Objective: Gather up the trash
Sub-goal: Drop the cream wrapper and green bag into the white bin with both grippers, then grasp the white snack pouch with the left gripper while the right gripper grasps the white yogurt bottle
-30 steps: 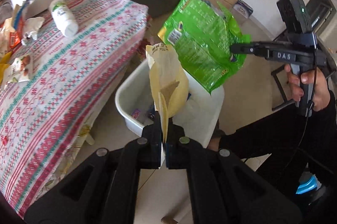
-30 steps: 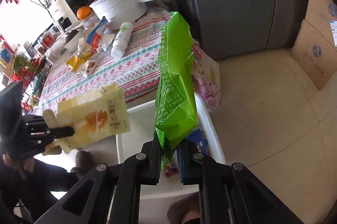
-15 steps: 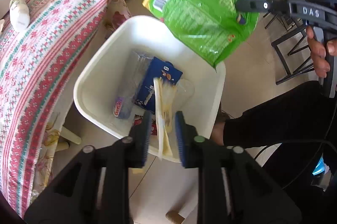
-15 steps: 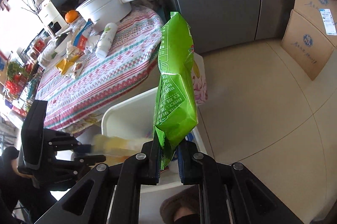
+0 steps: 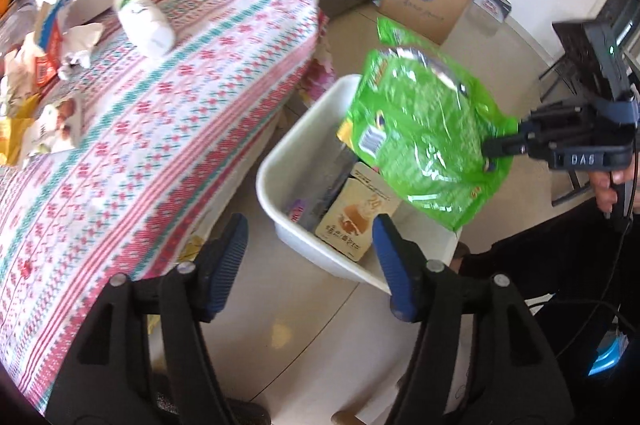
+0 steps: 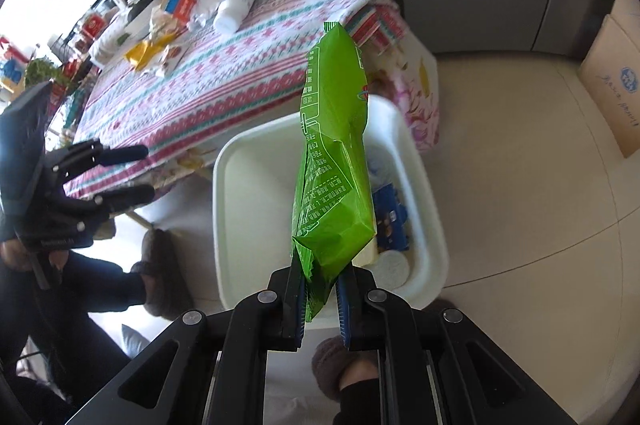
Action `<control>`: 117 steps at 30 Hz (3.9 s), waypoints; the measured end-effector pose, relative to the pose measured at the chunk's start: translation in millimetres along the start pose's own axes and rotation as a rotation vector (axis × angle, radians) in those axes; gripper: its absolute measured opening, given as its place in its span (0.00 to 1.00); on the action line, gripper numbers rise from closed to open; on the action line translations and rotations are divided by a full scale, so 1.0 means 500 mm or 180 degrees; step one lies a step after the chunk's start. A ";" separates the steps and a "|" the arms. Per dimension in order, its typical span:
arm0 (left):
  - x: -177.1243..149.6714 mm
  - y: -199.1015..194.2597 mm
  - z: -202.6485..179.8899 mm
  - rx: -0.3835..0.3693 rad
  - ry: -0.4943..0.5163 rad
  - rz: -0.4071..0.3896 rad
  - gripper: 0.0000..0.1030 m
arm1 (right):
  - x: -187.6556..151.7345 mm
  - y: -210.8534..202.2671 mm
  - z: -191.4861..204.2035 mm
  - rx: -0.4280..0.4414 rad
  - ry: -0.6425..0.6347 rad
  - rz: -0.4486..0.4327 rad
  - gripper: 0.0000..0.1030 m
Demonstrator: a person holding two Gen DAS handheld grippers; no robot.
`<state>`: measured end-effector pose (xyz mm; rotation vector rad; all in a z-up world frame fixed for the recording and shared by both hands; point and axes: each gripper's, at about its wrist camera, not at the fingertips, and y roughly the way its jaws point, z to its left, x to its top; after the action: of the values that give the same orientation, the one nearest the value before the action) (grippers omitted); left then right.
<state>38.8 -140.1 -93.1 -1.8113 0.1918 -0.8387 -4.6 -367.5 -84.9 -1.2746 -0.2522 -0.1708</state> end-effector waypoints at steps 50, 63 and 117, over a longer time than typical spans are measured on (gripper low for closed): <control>0.043 -0.139 0.407 0.0851 -0.1482 -0.0464 0.82 | 0.296 0.032 0.224 -0.0297 -0.0170 -0.0297 0.76; 0.060 -0.011 0.519 0.0608 -0.2387 -0.0246 0.82 | 0.408 0.103 0.268 -0.0501 -0.0023 -0.0426 0.78; 0.060 -0.181 0.411 0.0752 -0.1769 -0.1044 0.01 | 0.499 0.262 0.286 -0.0141 0.0068 -0.0744 0.40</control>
<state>165.8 38.6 -35.6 -1.7998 -0.5514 -0.5194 256.2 -189.7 -97.0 -1.2845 -0.3808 -0.3914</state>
